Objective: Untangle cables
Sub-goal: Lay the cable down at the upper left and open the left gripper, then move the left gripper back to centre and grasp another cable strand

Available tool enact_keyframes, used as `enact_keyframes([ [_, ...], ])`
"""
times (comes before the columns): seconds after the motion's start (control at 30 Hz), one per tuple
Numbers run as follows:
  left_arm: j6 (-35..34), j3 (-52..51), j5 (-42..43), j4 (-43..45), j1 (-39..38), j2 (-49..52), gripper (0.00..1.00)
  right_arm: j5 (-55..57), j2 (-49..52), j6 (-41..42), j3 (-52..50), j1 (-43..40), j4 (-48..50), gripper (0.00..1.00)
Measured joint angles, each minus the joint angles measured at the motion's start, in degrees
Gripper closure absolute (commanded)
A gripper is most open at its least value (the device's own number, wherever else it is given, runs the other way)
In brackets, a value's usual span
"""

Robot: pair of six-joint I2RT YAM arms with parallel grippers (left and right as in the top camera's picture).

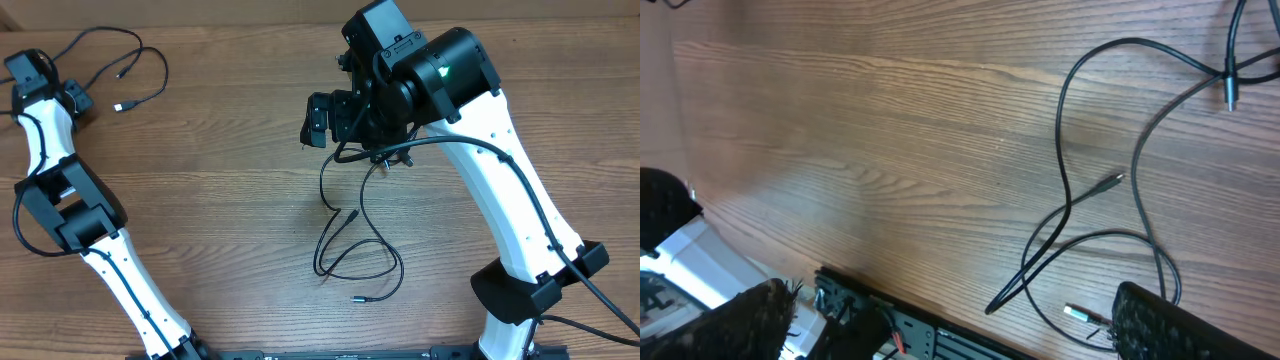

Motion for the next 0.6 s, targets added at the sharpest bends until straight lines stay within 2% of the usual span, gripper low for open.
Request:
enact_keyframes([
  [0.2, 3.1, 1.7, -1.6, 0.7, 0.3, 0.9, 0.96, -1.1, 0.0, 0.0, 0.0, 0.0, 0.0, 0.00],
  [0.47, 2.8, 12.7, 3.6, -2.5, 3.1, 1.9, 0.96, -1.7, 0.0, 0.0, 0.0, 0.0, 0.0, 0.00],
  [0.53, 0.3, 13.8, 5.1, -3.6, 3.6, 0.0, 0.89, -1.7, 0.0, 0.0, 0.0, 0.0, 0.0, 0.00],
  [0.6, -3.2, 13.8, 6.8, -5.8, 3.7, -2.6, 0.76, -1.7, 0.0, 0.0, 0.0, 0.0, 0.0, 0.00],
])
